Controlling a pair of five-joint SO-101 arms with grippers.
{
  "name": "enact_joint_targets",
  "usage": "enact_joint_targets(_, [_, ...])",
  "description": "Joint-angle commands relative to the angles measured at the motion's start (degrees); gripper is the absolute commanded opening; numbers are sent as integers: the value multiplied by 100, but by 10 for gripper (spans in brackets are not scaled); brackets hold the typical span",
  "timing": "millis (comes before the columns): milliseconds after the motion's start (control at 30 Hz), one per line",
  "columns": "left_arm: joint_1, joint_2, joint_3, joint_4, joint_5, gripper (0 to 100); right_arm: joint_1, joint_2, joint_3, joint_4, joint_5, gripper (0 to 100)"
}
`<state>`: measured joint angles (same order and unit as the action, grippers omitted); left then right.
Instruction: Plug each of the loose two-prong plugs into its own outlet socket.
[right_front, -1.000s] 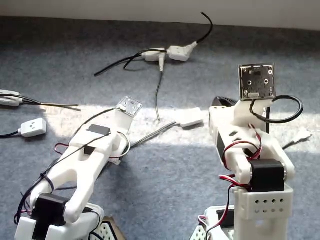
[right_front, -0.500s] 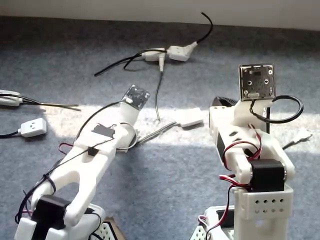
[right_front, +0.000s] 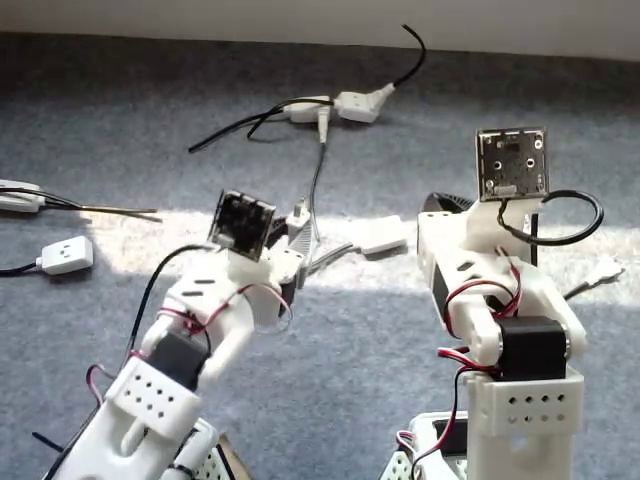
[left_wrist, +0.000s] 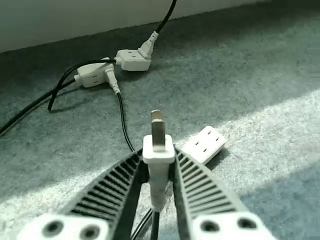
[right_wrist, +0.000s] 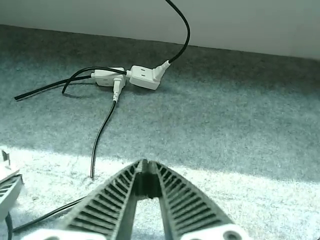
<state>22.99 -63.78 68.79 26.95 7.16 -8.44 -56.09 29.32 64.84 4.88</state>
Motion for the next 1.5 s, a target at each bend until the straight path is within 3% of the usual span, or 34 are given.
enact_joint_targets(0, [84, -1956, 1385, -870, 378, 66, 48, -92, 163, -233, -325, 8])
enact_joint_targets(167, [215, -3662, 2888, -1591, 387, 66, -259, -110, 778, -831, -651, 8])
enact_joint_targets(267, [338, -4084, 2826, -1248, 387, 66, -1007, -84, 1086, -989, -651, 8])
enact_joint_targets(400, [629, -3864, 2835, -1213, 378, 66, -1824, -75, 1156, -998, -668, 8])
enact_joint_targets(700, [963, -3073, 2888, -1257, 343, 66, -2923, -75, 1112, -954, -642, 8])
enact_joint_targets(833, [1007, -2932, 2888, -1758, 360, 66, -3310, -75, 1121, -963, -545, 8])
enact_joint_targets(1100, [1270, -2897, 2888, -1846, 343, 66, -3284, -127, 1059, -945, -413, 8])
enact_joint_targets(1467, [1262, -2492, 2888, -1873, 325, 66, -3319, -75, -163, -312, -167, 8])
